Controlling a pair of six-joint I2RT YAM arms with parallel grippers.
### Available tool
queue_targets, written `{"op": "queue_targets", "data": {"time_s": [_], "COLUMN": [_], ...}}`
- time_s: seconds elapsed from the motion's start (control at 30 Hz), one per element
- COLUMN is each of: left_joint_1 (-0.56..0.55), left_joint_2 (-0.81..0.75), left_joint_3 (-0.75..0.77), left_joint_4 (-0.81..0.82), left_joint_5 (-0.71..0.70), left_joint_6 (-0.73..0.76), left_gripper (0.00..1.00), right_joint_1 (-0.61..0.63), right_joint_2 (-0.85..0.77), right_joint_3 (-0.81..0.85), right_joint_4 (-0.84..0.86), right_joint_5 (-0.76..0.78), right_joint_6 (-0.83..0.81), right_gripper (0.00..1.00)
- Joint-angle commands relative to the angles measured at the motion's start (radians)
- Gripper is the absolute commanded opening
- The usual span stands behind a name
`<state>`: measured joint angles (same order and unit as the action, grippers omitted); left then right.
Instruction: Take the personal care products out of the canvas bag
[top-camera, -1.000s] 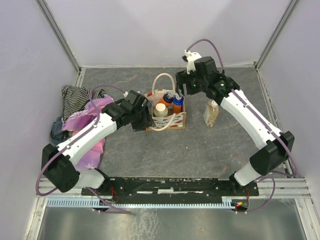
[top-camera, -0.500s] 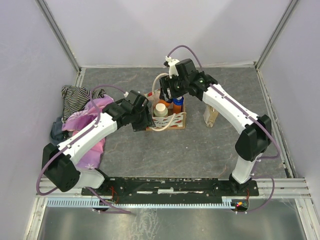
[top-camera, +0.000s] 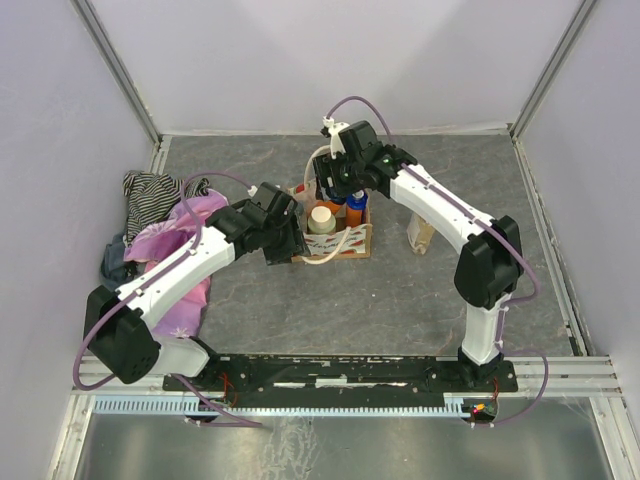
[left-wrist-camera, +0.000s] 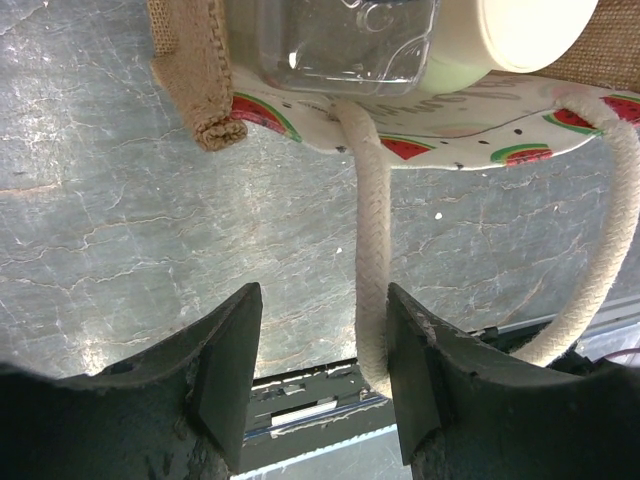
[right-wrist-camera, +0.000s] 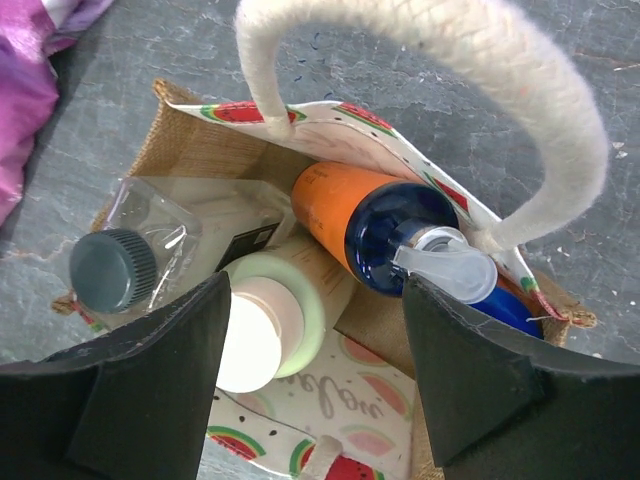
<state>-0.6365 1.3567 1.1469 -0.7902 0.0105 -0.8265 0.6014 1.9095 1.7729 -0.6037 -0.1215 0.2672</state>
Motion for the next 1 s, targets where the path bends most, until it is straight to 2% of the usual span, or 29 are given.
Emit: {"op": "queue_targets", "data": {"time_s": [0.0,0.27,0.6,0.8,0.97], "left_joint_1": [-0.003,-0.003,-0.003,-0.004,-0.004], "left_joint_2": [-0.021,-0.019,-0.026,-0.033,-0.031], "left_joint_3": [-0.001,-0.007,-0.014,-0.024,-0.029], "left_joint_4": [0.026,0.026,0.026,0.026,0.028], "left_joint_5": [0.013,0.014,0.017,0.016,0.016], "left_joint_6": [-0.026,-0.028,-0.029,-0.029,-0.028], "left_gripper": [0.58,0.58,0.58,0.58,0.58], "right_joint_1": [-0.001,-0.002,-0.01,-0.023,-0.026], "right_joint_2": [-0.006,-0.086,-0.013,0.072,0.124], "right_joint_3": [0.05,0.005,0.087,0.169,0.224], "right_joint_4": [0.009,0.06,0.004,-0.044,-0.109], "right_joint_5": [0.072,0.106,0.146,0.116,0.098], "right_joint_6": [-0.079,-0.132,-0.169,-0.183,-0.183], "right_gripper": [0.77,0.78,0.78,0.77,0.73]}}
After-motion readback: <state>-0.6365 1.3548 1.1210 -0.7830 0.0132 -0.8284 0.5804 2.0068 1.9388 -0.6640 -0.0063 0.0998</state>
